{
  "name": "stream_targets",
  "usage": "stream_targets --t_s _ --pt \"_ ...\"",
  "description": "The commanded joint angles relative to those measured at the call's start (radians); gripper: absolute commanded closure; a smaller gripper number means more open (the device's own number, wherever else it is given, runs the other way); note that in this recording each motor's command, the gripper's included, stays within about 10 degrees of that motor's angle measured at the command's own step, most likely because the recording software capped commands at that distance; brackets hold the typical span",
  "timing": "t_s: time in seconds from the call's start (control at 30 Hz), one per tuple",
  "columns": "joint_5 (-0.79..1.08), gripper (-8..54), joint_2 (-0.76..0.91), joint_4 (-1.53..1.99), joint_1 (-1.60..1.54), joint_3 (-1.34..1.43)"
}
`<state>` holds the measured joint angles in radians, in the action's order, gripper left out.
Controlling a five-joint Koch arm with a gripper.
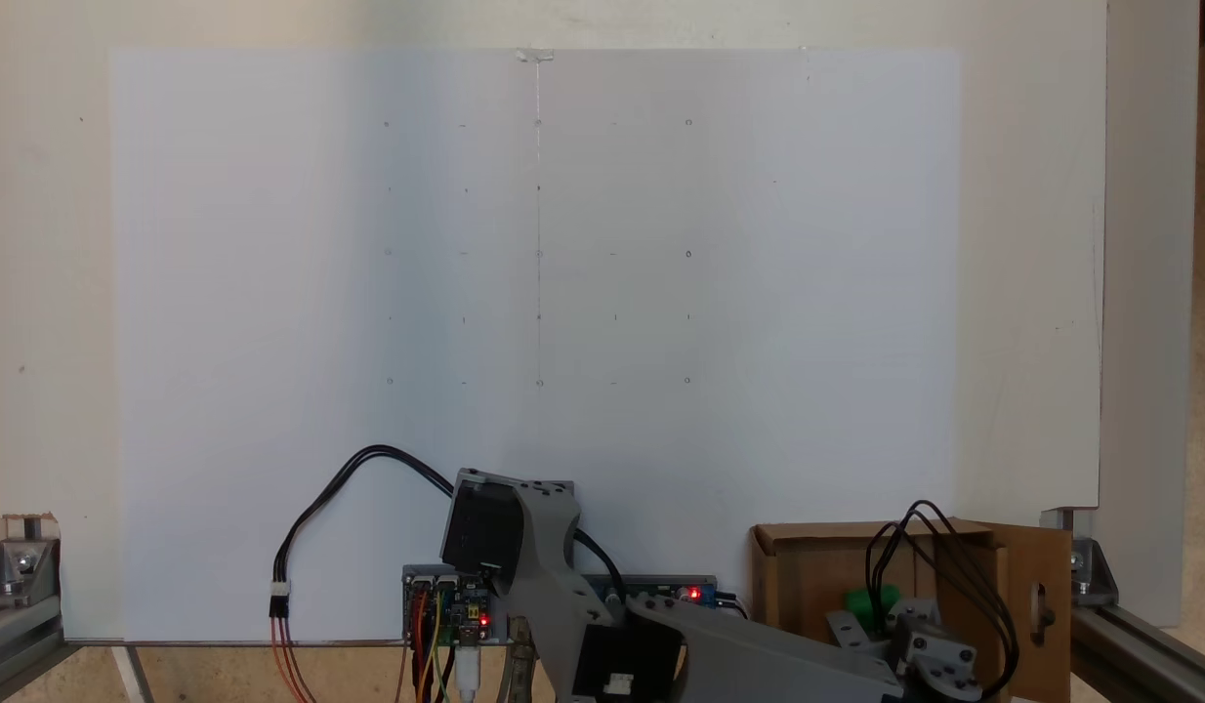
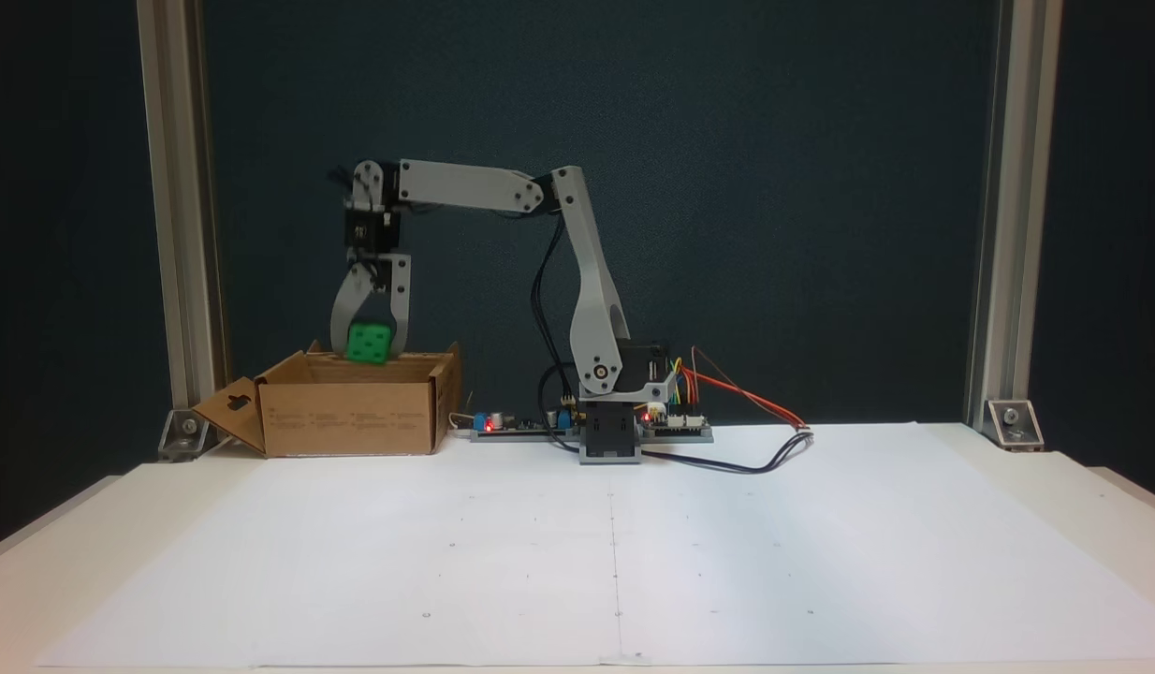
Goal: Grasp a green dice and put it in the bin.
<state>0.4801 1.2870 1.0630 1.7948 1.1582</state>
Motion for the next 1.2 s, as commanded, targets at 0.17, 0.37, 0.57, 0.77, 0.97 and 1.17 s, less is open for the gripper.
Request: stream_targets --t_s 0.17,0.37,0.57,0.77,0.97,1.17 --pt "-0.097 33.6 -0.037 -0.002 0.021 -0.017" --pt "-0.13 33.6 -0.038 -0.005 0.025 -0.017" --pt "-0.135 9.2 -0.04 -0.011 0.048 -0.017" --pt "-0.147 0.0 -0.04 -0.097 0.051 -0.017" --pt "-0.308 0.5 0.034 -0.353 -0.077 -0.021" --pt "-0.411 0.7 0.187 -0.604 -0.402 -0.02"
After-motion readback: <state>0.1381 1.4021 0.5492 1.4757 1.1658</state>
